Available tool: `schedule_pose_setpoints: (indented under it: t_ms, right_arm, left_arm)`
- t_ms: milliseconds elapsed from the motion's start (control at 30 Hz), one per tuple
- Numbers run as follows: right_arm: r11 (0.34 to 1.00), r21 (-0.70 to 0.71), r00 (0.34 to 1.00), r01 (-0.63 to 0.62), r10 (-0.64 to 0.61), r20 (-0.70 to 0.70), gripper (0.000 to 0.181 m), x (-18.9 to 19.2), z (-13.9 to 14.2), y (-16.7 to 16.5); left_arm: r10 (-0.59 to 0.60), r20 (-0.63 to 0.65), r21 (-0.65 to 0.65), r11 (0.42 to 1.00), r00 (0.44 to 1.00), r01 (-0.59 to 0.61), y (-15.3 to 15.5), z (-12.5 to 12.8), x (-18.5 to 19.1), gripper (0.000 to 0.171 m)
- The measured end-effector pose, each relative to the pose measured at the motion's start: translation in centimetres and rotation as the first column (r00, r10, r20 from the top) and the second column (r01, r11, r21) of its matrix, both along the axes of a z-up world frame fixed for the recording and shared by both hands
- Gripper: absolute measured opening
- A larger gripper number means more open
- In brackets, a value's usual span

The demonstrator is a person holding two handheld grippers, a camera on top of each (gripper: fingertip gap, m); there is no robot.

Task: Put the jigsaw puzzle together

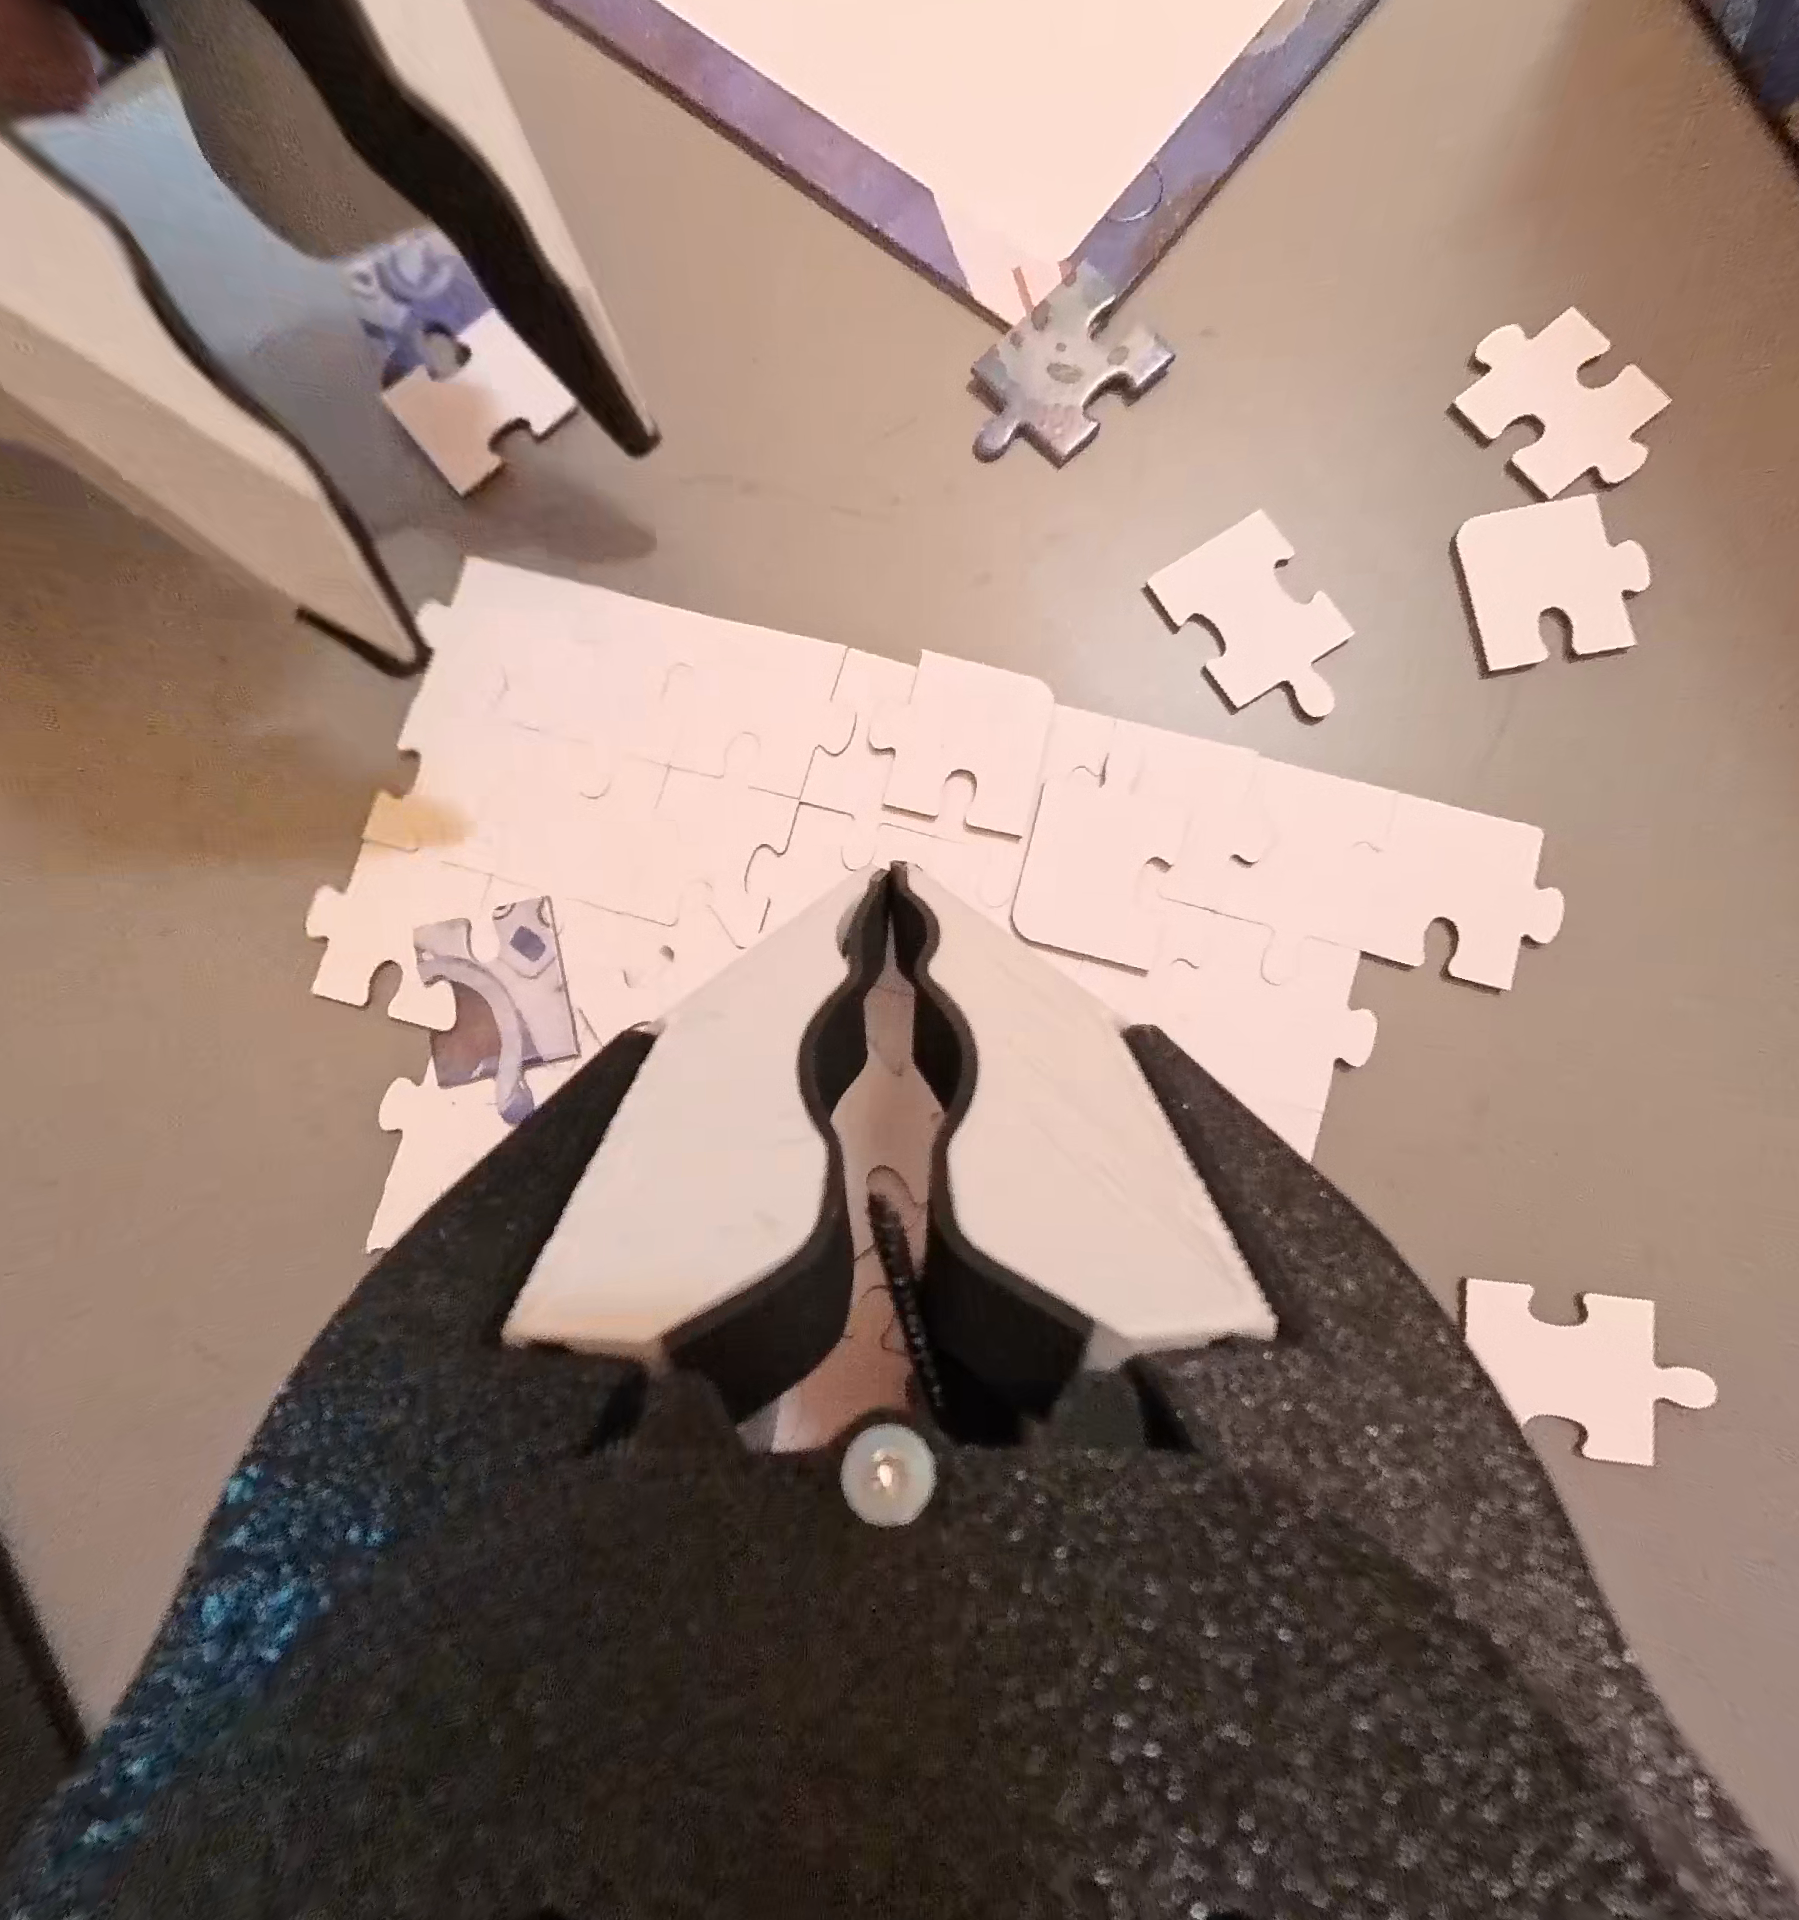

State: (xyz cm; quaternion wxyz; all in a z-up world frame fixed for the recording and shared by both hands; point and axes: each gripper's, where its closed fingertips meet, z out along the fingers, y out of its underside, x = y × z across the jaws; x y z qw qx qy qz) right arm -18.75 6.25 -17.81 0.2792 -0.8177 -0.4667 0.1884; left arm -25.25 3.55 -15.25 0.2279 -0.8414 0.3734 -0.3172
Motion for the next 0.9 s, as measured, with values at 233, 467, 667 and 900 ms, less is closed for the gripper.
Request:
schedule_pose_setpoints:
  t_ms: [233,467,667,900]
  right_arm:
    - [1.0,0.01,1.0,0.013,-0.013,0.002,0.0,-0.1,0.0,0.1]
    - [0.999,-0.005,0.999,0.033,-0.033,-0.008,0.0,-0.2,0.0,0.1]
    - [0.999,0.041,0.999,0.015,-0.016,0.028,0.0,-0.2,0.0,0.1]
    - [0.996,0.039,0.988,-0.086,0.09,-0.126,0.0,-0.2,3.3,-1.3]
  left_arm:
    - [0.005,-0.153,0.13,0.991,0.988,0.015,-2.0,-2.1,1.6,0.076]
    - [-0.035,0.046,0.053,0.998,0.998,0.032,-4.6,-0.1,4.2,0.044]
    - [0.024,0.144,0.016,1.0,0.989,-0.026,-4.4,1.2,5.0,0.045]
    - [0.202,0.069,-0.106,0.975,0.977,-0.194,-3.8,-1.0,2.7,0.052]
